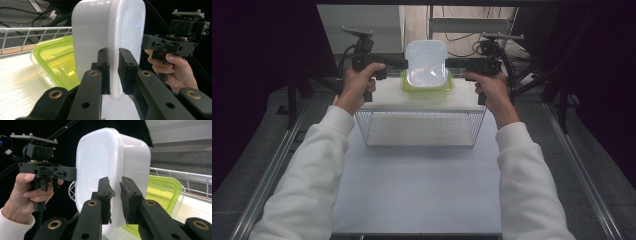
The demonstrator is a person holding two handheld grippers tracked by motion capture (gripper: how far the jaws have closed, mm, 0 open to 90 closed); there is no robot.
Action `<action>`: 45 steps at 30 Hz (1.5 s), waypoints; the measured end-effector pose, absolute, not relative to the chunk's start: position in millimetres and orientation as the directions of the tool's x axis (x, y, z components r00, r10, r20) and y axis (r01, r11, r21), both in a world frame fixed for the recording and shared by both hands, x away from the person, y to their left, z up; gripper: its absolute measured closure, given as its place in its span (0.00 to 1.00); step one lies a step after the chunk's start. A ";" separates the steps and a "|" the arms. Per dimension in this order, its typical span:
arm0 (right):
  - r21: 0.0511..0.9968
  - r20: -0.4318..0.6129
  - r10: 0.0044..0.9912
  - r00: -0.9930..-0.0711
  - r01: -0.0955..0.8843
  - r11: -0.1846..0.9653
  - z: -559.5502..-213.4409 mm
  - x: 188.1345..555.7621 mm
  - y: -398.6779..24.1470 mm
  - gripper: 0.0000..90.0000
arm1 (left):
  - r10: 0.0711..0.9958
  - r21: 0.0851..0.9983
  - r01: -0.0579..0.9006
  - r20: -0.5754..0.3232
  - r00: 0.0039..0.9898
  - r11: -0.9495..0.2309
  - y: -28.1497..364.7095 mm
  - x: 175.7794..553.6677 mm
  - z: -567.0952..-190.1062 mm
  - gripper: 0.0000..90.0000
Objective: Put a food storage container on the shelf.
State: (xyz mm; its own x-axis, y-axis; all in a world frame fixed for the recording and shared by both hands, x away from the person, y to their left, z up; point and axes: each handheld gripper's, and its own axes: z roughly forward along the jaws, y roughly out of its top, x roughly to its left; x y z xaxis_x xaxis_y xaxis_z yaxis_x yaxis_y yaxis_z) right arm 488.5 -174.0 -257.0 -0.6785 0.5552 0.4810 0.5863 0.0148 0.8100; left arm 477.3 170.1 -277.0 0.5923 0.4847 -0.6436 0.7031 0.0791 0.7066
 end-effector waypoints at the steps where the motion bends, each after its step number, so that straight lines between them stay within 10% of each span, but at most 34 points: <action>1: 0.809 0.483 0.555 -0.677 0.588 0.013 -257.3 489.3 -174.2 0.86 | 0.481 0.700 0.709 -0.653 0.585 0.087 170.4 479.1 -277.2 0.90; 24: 0.696 0.642 0.534 -0.551 0.710 -0.104 -270.1 531.7 -173.1 0.80 | 0.415 0.550 0.799 -0.804 0.426 0.245 173.5 515.7 -291.0 0.86; 41: 0.680 0.659 0.548 -0.516 0.721 -0.138 -275.3 534.3 -170.7 0.73 | 0.455 0.593 0.770 -0.767 0.452 0.236 170.0 514.3 -291.0 0.84; 45: 0.732 0.606 0.578 -0.547 0.668 -0.136 -268.3 526.4 -168.6 0.60 | 0.507 0.670 0.712 -0.697 0.507 0.209 168.3 505.0 -283.1 0.69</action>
State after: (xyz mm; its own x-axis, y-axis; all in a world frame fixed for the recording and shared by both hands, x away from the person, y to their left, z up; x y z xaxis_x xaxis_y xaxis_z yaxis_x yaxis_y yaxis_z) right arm 526.4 -168.6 -268.3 -0.5468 0.5776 0.6061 0.6680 -0.1356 0.7317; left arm 505.0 168.3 -283.1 0.5074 0.5069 -0.6969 0.7117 0.2094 0.6705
